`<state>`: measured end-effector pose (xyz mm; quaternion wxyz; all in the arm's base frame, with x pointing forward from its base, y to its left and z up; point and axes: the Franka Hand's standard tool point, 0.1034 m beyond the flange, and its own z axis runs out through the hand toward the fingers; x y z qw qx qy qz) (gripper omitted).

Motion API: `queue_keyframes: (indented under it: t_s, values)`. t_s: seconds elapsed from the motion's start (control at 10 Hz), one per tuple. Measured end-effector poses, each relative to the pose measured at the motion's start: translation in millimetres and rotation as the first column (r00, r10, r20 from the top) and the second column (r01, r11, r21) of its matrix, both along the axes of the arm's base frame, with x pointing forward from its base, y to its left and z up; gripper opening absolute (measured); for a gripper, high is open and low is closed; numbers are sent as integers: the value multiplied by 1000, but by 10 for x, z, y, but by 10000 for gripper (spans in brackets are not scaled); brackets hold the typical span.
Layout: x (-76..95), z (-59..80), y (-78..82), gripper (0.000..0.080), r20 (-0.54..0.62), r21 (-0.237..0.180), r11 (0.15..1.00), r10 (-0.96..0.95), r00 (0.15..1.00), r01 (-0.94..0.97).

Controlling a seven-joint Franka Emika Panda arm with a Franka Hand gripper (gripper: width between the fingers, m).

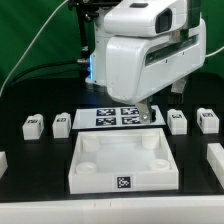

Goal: Assemble one leg

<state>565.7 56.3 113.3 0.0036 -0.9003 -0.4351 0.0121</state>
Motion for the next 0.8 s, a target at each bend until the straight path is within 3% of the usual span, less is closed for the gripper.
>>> queue_keyframes:
  t_s: [0.8]
  values:
    - [-25, -16, -3, 650, -3, 1, 1000, 28, 1000, -28]
